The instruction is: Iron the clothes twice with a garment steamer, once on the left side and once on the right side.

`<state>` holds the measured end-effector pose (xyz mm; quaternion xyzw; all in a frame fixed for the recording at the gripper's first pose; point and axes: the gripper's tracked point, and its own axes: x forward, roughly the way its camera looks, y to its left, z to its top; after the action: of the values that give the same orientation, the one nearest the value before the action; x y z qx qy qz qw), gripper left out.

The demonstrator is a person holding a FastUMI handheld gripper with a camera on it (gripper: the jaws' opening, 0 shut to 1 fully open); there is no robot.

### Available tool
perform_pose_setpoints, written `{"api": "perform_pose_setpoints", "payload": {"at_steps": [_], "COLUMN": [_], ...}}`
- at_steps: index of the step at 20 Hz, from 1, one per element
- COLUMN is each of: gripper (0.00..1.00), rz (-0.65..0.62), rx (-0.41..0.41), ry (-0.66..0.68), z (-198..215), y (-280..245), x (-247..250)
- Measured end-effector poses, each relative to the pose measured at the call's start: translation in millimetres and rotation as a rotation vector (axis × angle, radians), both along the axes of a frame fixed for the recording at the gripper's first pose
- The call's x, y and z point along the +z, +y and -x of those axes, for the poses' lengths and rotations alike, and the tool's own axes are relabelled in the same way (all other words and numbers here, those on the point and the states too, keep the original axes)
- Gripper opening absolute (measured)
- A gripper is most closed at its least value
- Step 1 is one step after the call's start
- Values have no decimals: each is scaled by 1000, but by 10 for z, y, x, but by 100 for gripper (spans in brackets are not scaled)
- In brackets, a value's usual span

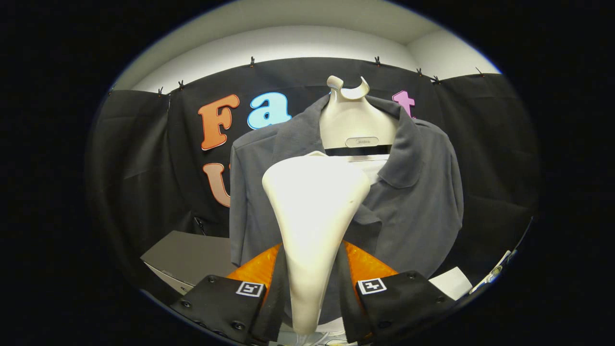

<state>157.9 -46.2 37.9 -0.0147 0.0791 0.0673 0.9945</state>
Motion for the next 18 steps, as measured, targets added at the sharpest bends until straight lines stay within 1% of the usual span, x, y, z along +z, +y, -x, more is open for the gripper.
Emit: {"api": "perform_pose_setpoints", "payload": {"at_steps": [5,9,18], "gripper": [57,57,57], "rz": [14,32,51], "rx": [30,48,52], "ry": [20,28,113], "z": [-213,-257,-237], "y": [-17,-42,-111], "x": [-116,-245,-875]}}
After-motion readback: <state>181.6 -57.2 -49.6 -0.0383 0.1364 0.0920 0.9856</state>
